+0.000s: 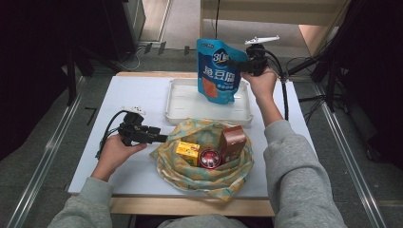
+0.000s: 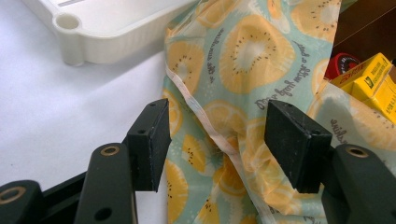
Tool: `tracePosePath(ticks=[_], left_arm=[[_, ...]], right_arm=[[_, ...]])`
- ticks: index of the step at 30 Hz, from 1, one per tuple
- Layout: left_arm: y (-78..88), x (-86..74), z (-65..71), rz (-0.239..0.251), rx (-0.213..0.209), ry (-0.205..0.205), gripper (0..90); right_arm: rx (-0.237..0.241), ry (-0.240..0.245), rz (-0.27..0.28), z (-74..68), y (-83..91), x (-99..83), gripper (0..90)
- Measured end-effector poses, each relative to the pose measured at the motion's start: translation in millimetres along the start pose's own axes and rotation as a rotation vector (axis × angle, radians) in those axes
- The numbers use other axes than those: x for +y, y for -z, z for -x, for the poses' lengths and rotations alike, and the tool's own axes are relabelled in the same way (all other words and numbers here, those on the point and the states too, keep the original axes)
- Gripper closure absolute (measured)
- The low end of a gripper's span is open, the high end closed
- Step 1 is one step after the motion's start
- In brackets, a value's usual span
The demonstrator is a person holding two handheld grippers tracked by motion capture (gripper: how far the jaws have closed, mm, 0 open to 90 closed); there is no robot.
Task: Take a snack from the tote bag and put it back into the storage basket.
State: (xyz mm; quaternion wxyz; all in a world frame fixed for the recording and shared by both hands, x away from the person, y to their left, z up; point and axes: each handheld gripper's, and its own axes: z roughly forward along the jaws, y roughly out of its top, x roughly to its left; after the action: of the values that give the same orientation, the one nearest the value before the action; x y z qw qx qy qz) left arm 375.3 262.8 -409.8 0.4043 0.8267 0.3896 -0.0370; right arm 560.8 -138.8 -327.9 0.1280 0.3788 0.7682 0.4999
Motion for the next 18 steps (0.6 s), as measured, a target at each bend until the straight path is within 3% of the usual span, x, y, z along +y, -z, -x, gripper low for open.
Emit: tracePosePath(ticks=[6, 9, 13, 18], left_arm=[[0.4, -0.1, 0.0, 0.004, 0.002, 0.001, 41.0], [0.8, -0.1, -0.1, 0.004, 0.005, 0.0, 40.9], [1.3, 0.0, -0.3, 0.005, 0.004, 0.003, 40.9], [1.3, 0.0, -0.6, 0.005, 0.006, 0.003, 40.9]], right_arm=[[0.031, -0.016, -0.029, 1.6, -1.9, -1.8, 56.3], [0.026, 0.005, -0.049, -0.4, -2.5, -3.0, 51.4], [0.041, -0.01, -0.072, -1.1, -2.5, -4.0, 44.2], [0.047, -0.012, -0.087, -3.6, 2.7, -5.2, 41.4]])
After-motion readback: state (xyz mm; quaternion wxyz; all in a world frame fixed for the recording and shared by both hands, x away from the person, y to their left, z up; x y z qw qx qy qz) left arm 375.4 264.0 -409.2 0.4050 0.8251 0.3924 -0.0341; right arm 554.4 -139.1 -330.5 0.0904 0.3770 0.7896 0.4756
